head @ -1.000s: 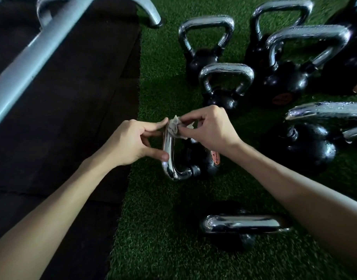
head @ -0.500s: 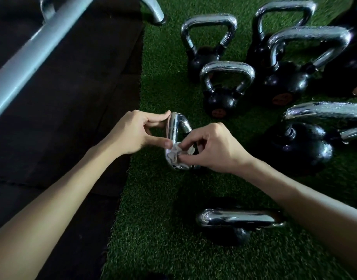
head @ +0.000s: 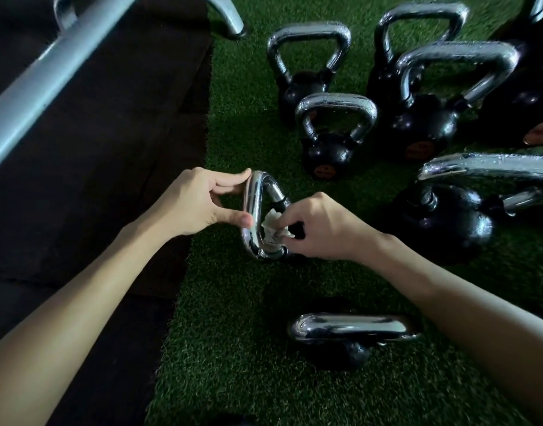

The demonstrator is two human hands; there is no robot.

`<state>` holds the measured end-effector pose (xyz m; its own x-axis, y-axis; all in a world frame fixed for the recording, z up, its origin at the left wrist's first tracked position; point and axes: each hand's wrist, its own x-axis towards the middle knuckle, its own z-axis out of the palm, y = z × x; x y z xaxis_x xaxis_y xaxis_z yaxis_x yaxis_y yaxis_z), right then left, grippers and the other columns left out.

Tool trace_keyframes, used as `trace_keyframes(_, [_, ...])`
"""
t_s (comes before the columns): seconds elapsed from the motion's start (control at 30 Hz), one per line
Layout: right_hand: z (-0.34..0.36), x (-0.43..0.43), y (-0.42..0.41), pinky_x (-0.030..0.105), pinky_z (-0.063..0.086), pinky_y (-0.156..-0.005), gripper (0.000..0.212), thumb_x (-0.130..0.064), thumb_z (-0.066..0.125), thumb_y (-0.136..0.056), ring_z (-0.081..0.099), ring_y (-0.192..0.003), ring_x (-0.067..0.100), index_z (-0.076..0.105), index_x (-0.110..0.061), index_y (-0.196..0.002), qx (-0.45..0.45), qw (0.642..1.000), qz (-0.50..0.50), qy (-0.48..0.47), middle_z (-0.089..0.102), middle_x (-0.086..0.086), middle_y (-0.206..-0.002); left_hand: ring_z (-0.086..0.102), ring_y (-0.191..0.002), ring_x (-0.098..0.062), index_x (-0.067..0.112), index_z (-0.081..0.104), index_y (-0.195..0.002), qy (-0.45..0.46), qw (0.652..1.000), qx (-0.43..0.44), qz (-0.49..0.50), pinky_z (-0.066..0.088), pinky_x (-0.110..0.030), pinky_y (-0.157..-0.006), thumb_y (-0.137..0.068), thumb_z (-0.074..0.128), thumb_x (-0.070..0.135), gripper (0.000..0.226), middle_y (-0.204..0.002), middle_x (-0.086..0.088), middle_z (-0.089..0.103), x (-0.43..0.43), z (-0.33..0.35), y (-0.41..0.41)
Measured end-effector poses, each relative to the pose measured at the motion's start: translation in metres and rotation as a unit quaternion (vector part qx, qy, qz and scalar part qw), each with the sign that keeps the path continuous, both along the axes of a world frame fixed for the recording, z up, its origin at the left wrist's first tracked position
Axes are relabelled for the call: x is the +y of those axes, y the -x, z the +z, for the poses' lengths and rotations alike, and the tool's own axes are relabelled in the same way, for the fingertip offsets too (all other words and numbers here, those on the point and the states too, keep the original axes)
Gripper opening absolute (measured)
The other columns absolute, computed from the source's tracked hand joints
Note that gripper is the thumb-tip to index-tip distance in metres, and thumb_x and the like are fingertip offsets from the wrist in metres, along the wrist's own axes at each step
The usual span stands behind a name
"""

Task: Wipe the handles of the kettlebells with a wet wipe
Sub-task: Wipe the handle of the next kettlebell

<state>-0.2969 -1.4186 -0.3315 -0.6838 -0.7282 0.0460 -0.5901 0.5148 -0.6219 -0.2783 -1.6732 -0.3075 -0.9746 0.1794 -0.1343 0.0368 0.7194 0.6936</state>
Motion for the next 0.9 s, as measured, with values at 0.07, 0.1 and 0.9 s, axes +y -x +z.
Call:
trace_keyframes(0.07, [0.003,0.003,0.002,0.003,0.038,-0.066,0.028,-0.023,0.081,-0.082,0.056,-0.072,-0.017,0.079,-0.025,-0.110,-0.041,0.999,0.009,-0.016,0.061,-0.027,-0.082,0.062,-0.104,-0.002,0.045,0.054,-0.140,0.001,1.000,-0.007,-0.001,0.044,-0.015,-0.097,-0.052,0.082,0.070,0.096,-0.126,0.030,0.059,0.000,0.001,0.000])
trace_keyframes(0.1, [0.005,0.004,0.003,0.001,0.037,-0.066,0.031,-0.023,0.082,-0.082,0.054,-0.073,-0.023,0.078,-0.023,-0.113,-0.066,0.998,0.005,-0.021,0.057,-0.030,-0.082,0.065,-0.103,-0.007,0.046,0.054,-0.140,0.002,1.000,-0.008,0.001,0.045,-0.014,-0.094,-0.052,0.082,0.070,0.096,-0.124,0.033,0.058,0.001,0.001,-0.001])
trace_keyframes(0.9, [-0.013,-0.021,0.001,0.010,0.053,-0.073,0.019,-0.015,0.089,-0.075,0.071,-0.076,-0.005,0.082,-0.018,-0.092,-0.142,0.961,-0.166,0.167,0.078,-0.011,-0.084,0.059,-0.067,-0.012,0.046,0.052,-0.142,0.014,1.000,-0.013,0.011,0.054,-0.025,-0.083,-0.053,0.081,0.072,0.096,-0.135,0.022,0.060,0.009,0.007,-0.002])
